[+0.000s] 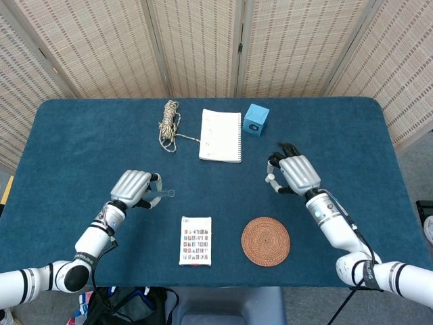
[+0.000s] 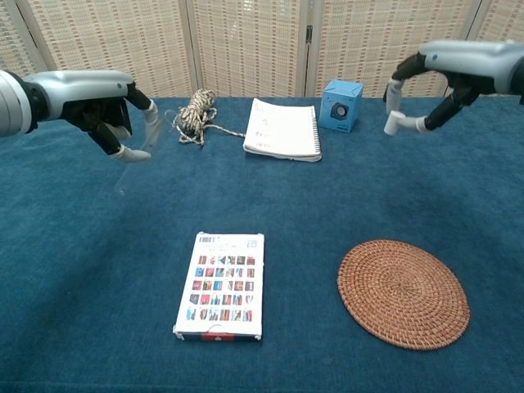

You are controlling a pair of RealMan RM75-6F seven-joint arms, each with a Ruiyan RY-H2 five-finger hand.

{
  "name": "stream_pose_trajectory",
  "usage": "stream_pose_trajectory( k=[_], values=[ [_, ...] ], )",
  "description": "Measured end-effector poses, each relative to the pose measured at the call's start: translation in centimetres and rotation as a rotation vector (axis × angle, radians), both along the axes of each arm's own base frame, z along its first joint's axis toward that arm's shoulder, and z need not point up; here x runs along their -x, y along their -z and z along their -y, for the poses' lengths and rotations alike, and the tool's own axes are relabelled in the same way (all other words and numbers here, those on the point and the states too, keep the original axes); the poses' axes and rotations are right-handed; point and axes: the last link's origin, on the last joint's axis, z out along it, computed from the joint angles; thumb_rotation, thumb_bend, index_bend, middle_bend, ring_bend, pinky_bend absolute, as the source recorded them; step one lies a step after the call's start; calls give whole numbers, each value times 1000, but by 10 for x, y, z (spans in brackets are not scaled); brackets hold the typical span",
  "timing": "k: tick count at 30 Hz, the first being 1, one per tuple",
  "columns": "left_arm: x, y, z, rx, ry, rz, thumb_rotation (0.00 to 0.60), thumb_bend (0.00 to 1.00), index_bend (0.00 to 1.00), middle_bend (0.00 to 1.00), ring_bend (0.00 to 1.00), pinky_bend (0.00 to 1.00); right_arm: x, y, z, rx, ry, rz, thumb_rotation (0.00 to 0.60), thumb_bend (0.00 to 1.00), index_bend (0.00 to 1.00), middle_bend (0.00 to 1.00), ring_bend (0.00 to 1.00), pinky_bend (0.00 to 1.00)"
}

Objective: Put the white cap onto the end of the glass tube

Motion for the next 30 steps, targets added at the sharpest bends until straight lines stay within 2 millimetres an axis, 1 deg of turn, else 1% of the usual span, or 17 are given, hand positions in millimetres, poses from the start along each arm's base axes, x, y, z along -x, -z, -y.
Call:
stream_pose_trajectory(
  k=[5, 7, 11, 13, 19, 25, 30],
  values=[
    [-15, -2, -1, 35, -16, 47, 600, 367, 587, 995, 1000, 1000, -35, -23, -11, 7, -91, 117, 600, 491, 626, 267, 0, 0],
    [-19, -2, -1, 48, -25, 64, 600, 367, 587, 995, 1000, 1000, -48, -28, -15, 9, -129, 148, 600, 491, 627, 268, 0, 0],
    [-31, -2, -3, 78, -43, 101, 600, 367, 588, 995, 1000, 1000, -68, -32, -20, 8, -190, 193, 600, 491, 632, 272, 0, 0],
    [-35, -2, -4, 89, -49, 115, 600, 367, 589, 995, 1000, 1000, -78, -31, -22, 1, -217, 212, 600, 491, 636, 276, 0, 0],
    [-50, -2, -4, 126, -64, 161, 600, 367, 591, 995, 1000, 1000, -99, -21, -26, -20, -279, 233, 600, 491, 640, 278, 0, 0],
    [-63, -1, -3, 152, -68, 191, 600, 367, 591, 995, 1000, 1000, -115, -9, -30, -31, -330, 225, 600, 491, 640, 279, 0, 0],
    [-71, 0, -2, 173, -76, 210, 600, 367, 591, 995, 1000, 1000, -123, -1, -31, -41, -347, 227, 600, 491, 640, 279, 0, 0]
  ],
)
